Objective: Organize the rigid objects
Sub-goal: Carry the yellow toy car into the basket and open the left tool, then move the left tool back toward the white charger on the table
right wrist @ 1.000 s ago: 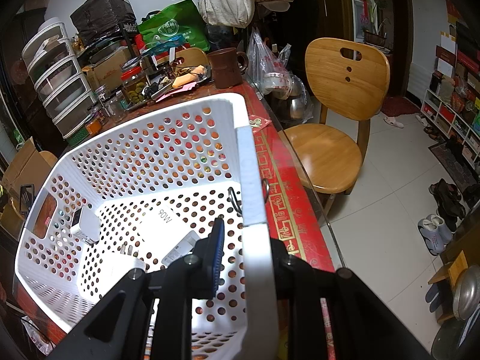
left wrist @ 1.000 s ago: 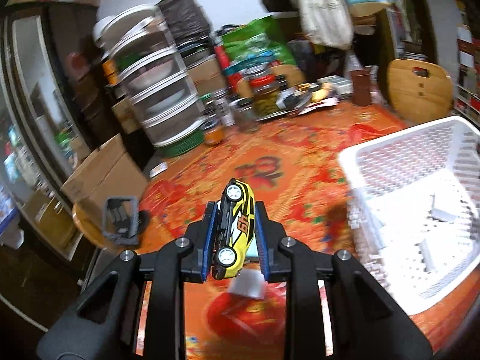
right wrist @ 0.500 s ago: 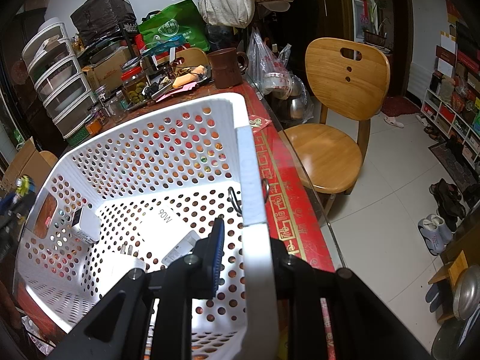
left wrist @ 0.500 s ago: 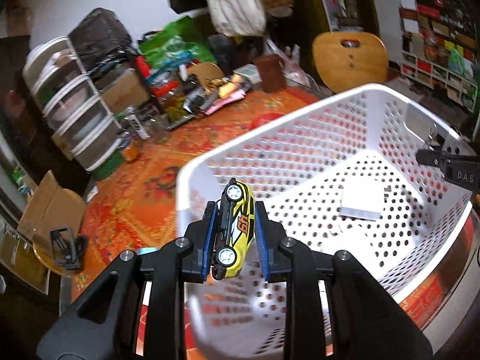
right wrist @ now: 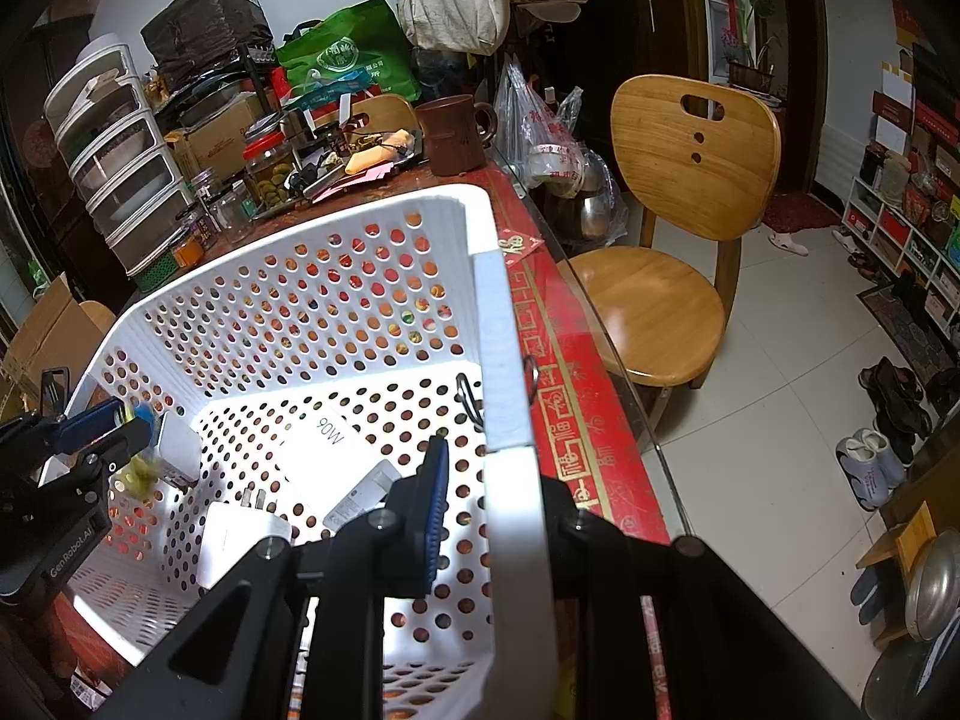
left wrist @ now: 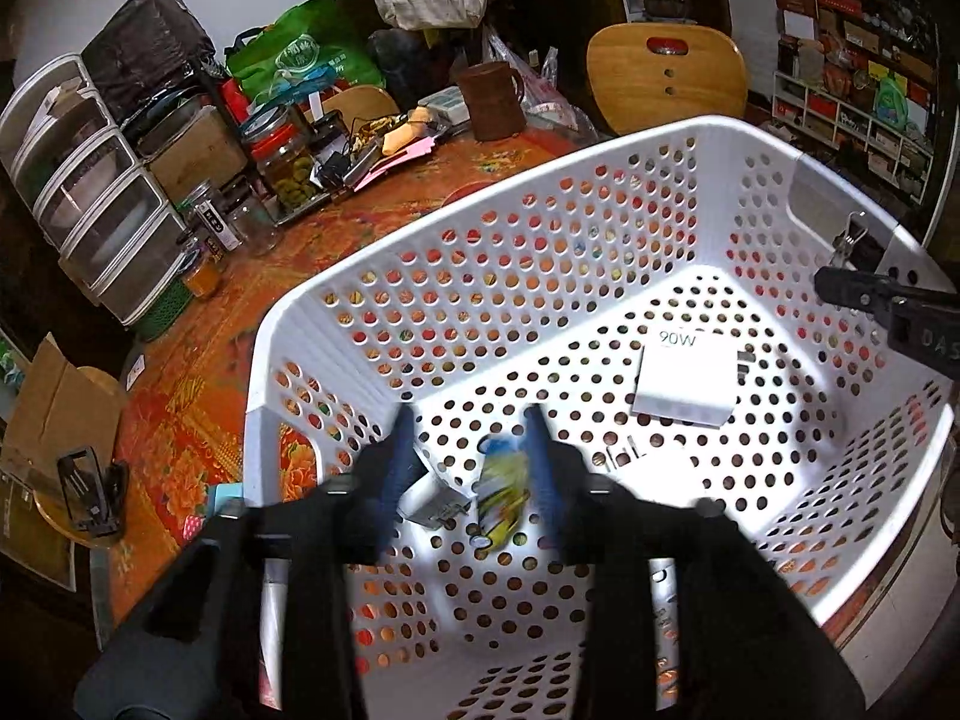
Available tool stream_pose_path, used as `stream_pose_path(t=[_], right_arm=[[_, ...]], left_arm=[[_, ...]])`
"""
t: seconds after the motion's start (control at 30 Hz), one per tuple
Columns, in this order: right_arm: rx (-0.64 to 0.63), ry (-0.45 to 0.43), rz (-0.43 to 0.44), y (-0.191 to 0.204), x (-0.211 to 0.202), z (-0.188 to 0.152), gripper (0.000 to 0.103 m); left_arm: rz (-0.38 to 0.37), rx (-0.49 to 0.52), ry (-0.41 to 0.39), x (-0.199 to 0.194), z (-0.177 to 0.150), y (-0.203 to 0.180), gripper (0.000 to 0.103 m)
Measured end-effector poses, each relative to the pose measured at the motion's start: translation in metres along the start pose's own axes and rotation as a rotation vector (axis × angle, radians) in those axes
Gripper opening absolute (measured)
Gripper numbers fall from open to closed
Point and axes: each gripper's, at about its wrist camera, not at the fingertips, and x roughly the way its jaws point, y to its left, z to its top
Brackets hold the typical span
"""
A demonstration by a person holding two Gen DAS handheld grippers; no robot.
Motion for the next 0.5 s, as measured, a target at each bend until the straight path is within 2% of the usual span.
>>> stream_pose_path(t=[0.03,0.1,0.2,0.23,0.3,0.33,0.4,0.43,0.5], right_arm=[[0.000,0.000,0.000,0.000,0.000,0.000,0.020],[0.000,0.000,0.000,0.000,0.000,0.000,0.020],[-0.001,0.001,0.001,0.000,-0.001,0.000,0.020],[-0.001,0.002,0.001,0.001,-0.001,-0.001,0.020],[-0.004,0.002,0.002,0.002,-0.001,-0.002,0.020],[-0.007,0.003,0.001,0.002,-0.001,-0.002,0.020],[-0.009,0.004,0.000,0.002,0.000,-0.001,0.020],[-0.008,0.004,0.000,0.002,0.000,-0.002,0.020],[-0.007,0.002,0.002,0.002,0.000,-0.001,0.020]], left_arm=[[-0.001,-0.005,-0.022,-0.004,-0.001,0.003,0.067],[0.021,-0.017,-0.062,-0.018,-0.003,0.009,0.082],[0.067,-0.042,-0.153,-0.049,-0.016,0.034,0.084],[0.086,-0.084,-0.193,-0.064,-0.028,0.055,0.090],[0.131,-0.168,-0.224,-0.080,-0.047,0.091,0.102],[0.168,-0.228,-0.227,-0.084,-0.061,0.117,0.102],[0.216,-0.316,-0.189,-0.077,-0.085,0.163,0.102],[0.224,-0.353,-0.125,-0.060,-0.103,0.192,0.102],[0.194,-0.370,0.007,-0.024,-0.127,0.223,0.102]])
